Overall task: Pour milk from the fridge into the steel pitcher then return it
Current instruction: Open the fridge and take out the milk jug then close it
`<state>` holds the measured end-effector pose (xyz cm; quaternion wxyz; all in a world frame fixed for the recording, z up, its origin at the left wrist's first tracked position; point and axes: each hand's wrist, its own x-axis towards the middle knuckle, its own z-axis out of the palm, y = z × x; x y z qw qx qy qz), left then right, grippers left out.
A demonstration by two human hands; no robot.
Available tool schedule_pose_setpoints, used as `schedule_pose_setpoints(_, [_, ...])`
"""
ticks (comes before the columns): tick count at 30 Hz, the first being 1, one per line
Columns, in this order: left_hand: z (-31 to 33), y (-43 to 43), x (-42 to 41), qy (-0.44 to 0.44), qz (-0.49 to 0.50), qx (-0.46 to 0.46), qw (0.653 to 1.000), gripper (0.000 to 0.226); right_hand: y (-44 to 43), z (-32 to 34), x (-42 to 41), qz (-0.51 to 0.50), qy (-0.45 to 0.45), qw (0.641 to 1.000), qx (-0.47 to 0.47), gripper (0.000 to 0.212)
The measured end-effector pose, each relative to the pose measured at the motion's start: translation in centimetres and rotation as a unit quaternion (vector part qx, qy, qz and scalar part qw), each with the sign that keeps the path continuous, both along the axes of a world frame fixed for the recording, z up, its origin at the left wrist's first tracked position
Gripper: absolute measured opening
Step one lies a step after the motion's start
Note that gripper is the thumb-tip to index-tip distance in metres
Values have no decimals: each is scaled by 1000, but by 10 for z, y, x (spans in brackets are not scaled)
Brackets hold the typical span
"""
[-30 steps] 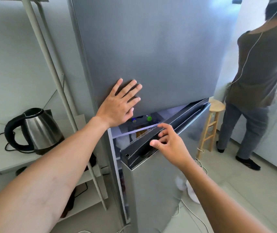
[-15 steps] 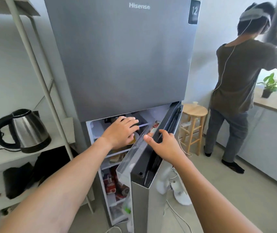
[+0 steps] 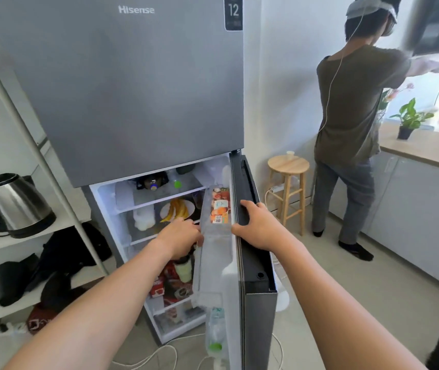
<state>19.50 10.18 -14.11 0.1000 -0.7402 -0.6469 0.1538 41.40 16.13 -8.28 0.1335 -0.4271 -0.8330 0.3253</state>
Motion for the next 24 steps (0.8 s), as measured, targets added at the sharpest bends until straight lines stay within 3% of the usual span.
schedule_pose_setpoints(5, [-1,24,50,-75,42,-24,996,23,24,1,48,8,-77,996,42,66])
schedule_pose_setpoints(9, [-6,39,89,-112,49,-28,992,24,40,-7,82,-16,-135,985,110,58])
schedule_pose_setpoints(15, [-12,56,154,-134,18,-34,990,28,45,-17,139,-62,-237,929,276,63])
schedule_pose_setpoints(24, [-19,81,202,-172,30,-19,984,20,63,-27,187,-101,-253,908,318,73])
